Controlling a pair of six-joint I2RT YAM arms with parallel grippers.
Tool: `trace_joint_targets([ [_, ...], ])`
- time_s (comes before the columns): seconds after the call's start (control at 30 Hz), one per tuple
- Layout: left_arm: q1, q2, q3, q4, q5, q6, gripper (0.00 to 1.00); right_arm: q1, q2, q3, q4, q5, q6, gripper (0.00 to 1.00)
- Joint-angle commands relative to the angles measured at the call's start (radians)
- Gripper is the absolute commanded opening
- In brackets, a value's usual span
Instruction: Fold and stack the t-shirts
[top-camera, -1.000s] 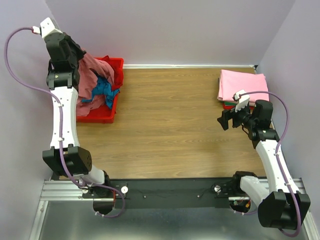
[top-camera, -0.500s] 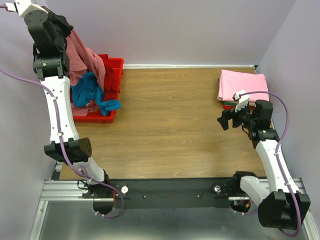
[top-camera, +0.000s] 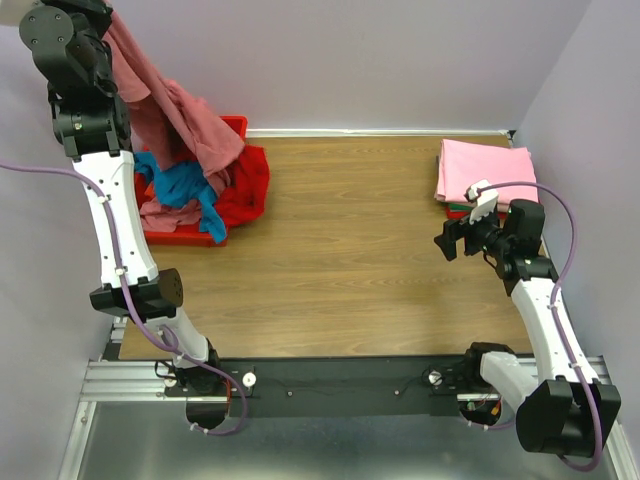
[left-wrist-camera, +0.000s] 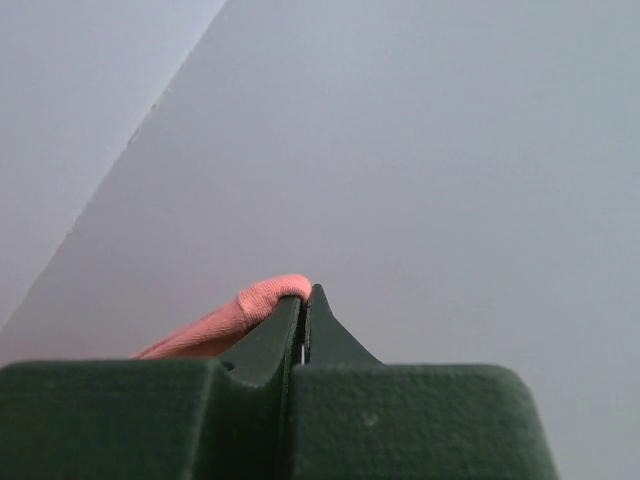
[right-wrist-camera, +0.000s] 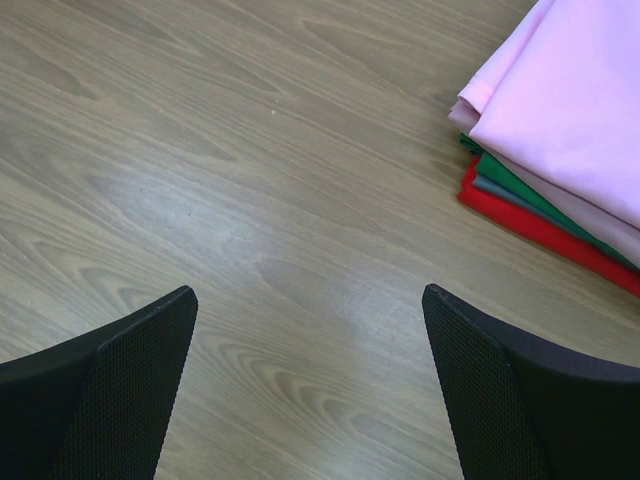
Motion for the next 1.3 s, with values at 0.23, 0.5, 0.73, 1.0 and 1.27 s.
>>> trace_joint_targets([
  [0.23, 0.014, -0.057, -0.023, 0.136, -0.134, 0.000, 0.00, -0.001, 0.003, -0.003, -0.021, -0.025, -0.011, 1.00],
  [0.5, 0.012, -0.123, -0.300, 0.134, -0.148, 0.048, 0.00, -0.001, -0.002, -0.003, -0.024, -0.026, -0.013, 1.00],
  [0.73, 0.014, -0.163, -0.573, 0.150, -0.153, 0.100, 0.00, -0.001, 0.002, -0.003, -0.026, -0.031, -0.014, 1.00],
  [1.0, 0.015, -0.176, -0.815, 0.142, 0.049, 0.210, 0.63, -0.001, 0.004, -0.003, -0.031, -0.034, -0.016, 1.00],
  [1.27, -0.045, -0.247, -0.912, 0.183, 0.301, 0.415, 0.78, -0.001, 0.016, 0.000, -0.035, -0.048, -0.016, 1.00],
])
